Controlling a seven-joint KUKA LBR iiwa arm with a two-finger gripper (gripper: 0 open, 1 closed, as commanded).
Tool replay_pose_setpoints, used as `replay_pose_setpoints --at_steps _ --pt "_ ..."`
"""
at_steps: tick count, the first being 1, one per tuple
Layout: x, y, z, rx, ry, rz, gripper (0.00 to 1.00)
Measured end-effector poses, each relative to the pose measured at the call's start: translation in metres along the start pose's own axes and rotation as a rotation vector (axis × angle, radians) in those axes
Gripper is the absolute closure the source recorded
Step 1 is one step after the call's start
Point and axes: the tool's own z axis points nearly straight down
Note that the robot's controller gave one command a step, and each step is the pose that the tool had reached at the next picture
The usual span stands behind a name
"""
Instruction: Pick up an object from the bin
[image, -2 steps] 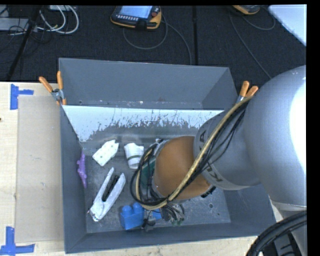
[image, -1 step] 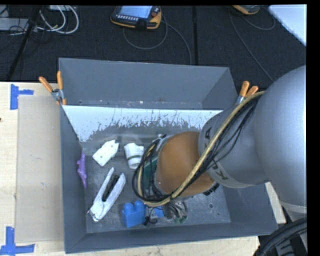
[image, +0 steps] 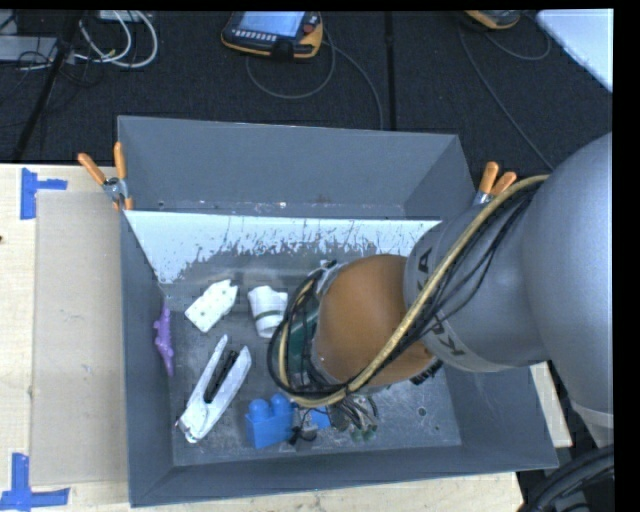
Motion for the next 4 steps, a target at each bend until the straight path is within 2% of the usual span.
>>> replay_pose_setpoints --at_steps 4 --pt "0.0 0.0 -0.022 0.0 0.0 0.001 1.0"
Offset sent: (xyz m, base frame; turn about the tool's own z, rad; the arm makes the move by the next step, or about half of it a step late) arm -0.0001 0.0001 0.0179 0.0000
